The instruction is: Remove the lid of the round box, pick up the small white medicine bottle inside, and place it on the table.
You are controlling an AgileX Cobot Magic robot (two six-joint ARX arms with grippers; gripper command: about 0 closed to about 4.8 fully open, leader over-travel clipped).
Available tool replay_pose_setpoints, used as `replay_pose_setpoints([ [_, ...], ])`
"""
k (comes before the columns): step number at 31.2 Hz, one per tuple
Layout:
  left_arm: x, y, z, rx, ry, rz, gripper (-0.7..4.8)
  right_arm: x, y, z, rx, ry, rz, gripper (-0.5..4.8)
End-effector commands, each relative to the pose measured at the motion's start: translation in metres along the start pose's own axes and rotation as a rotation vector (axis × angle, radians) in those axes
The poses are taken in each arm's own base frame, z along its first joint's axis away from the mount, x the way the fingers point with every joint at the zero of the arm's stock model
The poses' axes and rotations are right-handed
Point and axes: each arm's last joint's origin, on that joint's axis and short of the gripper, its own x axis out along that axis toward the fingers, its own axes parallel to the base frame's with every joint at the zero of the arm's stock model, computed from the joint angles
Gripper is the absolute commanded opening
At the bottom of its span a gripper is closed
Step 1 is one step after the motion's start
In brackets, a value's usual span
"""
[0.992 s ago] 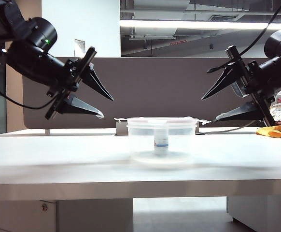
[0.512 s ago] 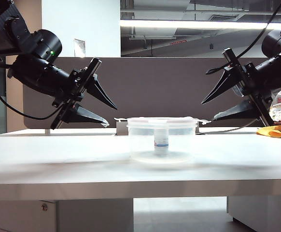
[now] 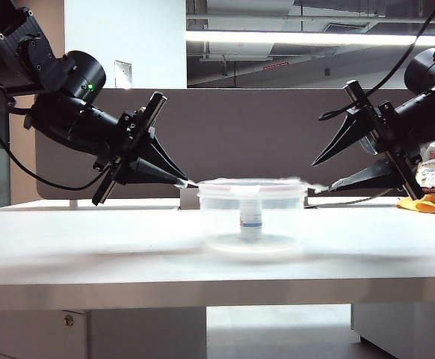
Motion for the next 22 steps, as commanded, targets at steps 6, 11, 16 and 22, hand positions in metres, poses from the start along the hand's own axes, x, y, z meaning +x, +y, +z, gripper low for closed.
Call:
replay_pose_setpoints([
  [6, 0.0, -0.003, 0.002, 0.028, -0.011, -0.015, 0.16, -0.001, 0.002, 0.002, -0.013, -0.008, 0.007, 2.2],
  [11, 0.0, -0.006, 0.005, 0.058, -0.026, -0.054, -0.06, -0.001, 0.002, 0.002, -0.016, -0.011, 0.007, 2.2],
  [16, 0.0, -0.014, 0.011, 0.072, -0.044, -0.141, -0.06, -0.001, 0.002, 0.002, -0.02, -0.014, 0.009, 2.2],
  [22, 0.0, -0.024, 0.018, 0.065, -0.071, -0.235, -0.06, -0.004, 0.001, 0.004, -0.025, -0.024, 0.011, 2.2],
])
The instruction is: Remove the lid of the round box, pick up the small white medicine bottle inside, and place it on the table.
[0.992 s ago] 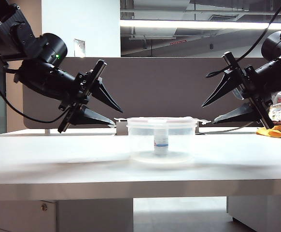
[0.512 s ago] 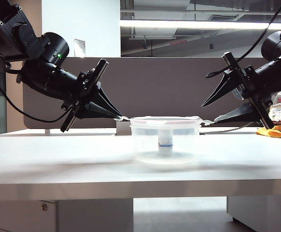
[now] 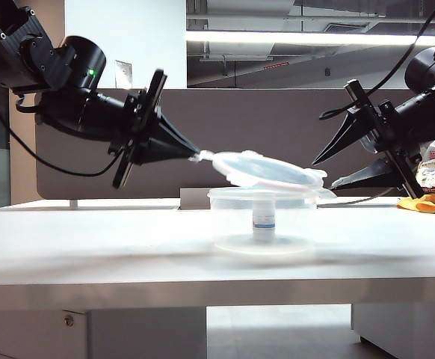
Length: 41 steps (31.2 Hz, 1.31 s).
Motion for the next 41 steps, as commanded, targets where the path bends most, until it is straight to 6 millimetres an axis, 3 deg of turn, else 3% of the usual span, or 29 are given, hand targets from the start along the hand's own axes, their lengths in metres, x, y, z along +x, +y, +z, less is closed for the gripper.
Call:
replay_pose_setpoints([
  [1, 0.0, -0.01, 0.007, 0.005, -0.014, -0.088, -0.06, -0.003, 0.001, 0.003, -0.02, -0.017, 0.012, 2.2],
  [13, -0.002, -0.055, 0.032, 0.073, -0.02, -0.385, -0.06, -0.024, -0.011, 0.012, -0.012, -0.08, 0.017, 2.2],
  [20, 0.009, -0.09, 0.042, 0.149, 0.007, -0.459, -0.06, -0.024, -0.011, 0.012, -0.01, -0.08, 0.013, 2.2],
  [26, 0.018, -0.11, 0.044, 0.2, -0.013, -0.478, -0.06, -0.024, -0.011, 0.011, -0.007, -0.077, 0.016, 2.2],
  [28, 0.018, -0.11, 0.046, 0.213, -0.031, -0.467, -0.06, -0.024, -0.011, 0.011, -0.003, -0.072, 0.021, 2.2],
  [33, -0.007, -0.093, 0.066, 0.2, -0.105, -0.4, -0.06, -0.024, -0.009, 0.01, 0.0, -0.044, 0.076, 2.2],
  [37, -0.04, -0.066, 0.084, 0.157, -0.178, -0.317, -0.06, -0.024, -0.006, 0.008, -0.002, -0.014, 0.139, 2.18],
  [41, -0.071, -0.039, 0.094, 0.121, -0.22, -0.223, -0.06, -0.021, 0.006, 0.007, -0.036, -0.008, 0.153, 1.6],
])
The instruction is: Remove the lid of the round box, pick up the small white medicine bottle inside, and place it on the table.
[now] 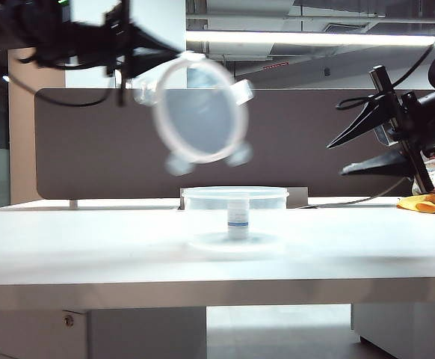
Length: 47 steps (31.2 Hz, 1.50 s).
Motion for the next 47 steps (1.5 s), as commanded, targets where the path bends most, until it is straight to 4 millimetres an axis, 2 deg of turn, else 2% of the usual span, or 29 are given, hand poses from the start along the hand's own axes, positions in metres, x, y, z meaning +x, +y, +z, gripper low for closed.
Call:
replay_pose_setpoints([
  [1, -0.023, 0.01, 0.009, 0.009, -0.017, 0.063, -0.06, 0.005, 0.019, 0.0, -0.069, 0.009, 0.037, 1.45],
  [5, -0.047, 0.023, 0.015, 0.0, -0.039, 0.139, -0.06, 0.016, 0.04, 0.0, -0.15, 0.019, 0.062, 1.41],
  [9, -0.064, 0.035, 0.014, 0.003, -0.043, 0.236, -0.06, 0.029, 0.061, 0.002, -0.215, 0.028, 0.066, 0.61],
  [14, -0.074, 0.05, 0.002, 0.054, -0.02, 0.465, -0.06, 0.041, 0.077, 0.001, -0.261, 0.036, 0.067, 0.61],
  [22, -0.08, 0.061, -0.015, 0.179, 0.114, 0.863, -0.06, 0.045, 0.081, 0.001, -0.278, 0.038, 0.075, 0.62],
  [25, -0.073, 0.058, -0.017, 0.255, 0.186, 0.928, -0.06, 0.045, 0.082, 0.001, -0.286, 0.033, 0.077, 0.62],
  [30, -0.064, 0.052, -0.014, 0.287, 0.184, 0.958, -0.04, 0.046, 0.084, 0.002, -0.301, 0.029, 0.094, 0.63],
  [33, -0.062, 0.046, -0.009, 0.286, 0.183, 0.954, 0.24, 0.045, 0.089, 0.006, -0.319, 0.019, 0.1, 0.68],
  [36, -0.058, 0.033, 0.0, 0.28, 0.202, 0.964, 1.42, 0.045, 0.103, 0.012, -0.369, 0.005, 0.116, 0.68],
  [37, -0.055, 0.027, 0.002, 0.282, 0.211, 0.966, 1.55, 0.046, 0.109, 0.014, -0.385, -0.001, 0.121, 0.68],
  [44, -0.038, -0.029, 0.025, 0.389, 0.287, 0.931, 1.57, 0.043, 0.166, 0.034, -0.588, -0.093, 0.149, 0.67],
  [47, -0.028, -0.055, 0.029, 0.445, 0.285, 0.902, 1.56, 0.036, 0.193, 0.042, -0.703, -0.158, 0.136, 0.67],
])
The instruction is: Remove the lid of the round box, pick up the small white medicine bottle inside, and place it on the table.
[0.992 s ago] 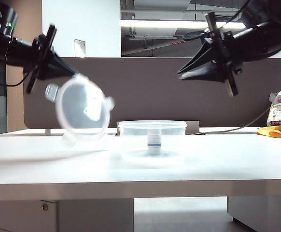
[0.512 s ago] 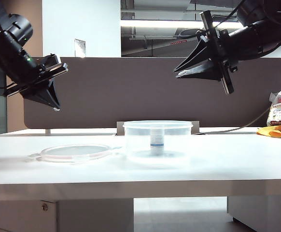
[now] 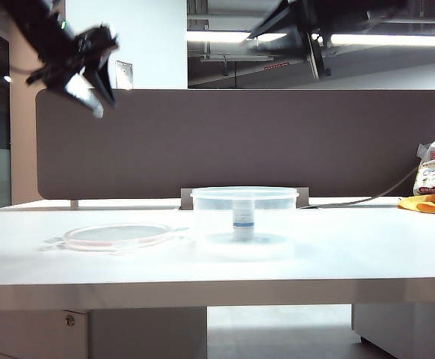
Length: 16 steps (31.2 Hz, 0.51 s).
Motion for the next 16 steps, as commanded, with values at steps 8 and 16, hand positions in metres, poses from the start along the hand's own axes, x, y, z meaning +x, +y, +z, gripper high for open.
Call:
replay_pose_setpoints([
  [8, -0.032, -0.041, 0.012, 0.088, -0.036, -0.009, 1.56, -0.027, 0.056, 0.063, -0.444, -0.096, -0.368, 0.67],
  [16, -0.025, -0.071, -0.001, 0.159, 0.093, -0.048, 1.56, -0.022, 0.078, 0.062, -0.613, 0.048, -0.762, 0.67],
])
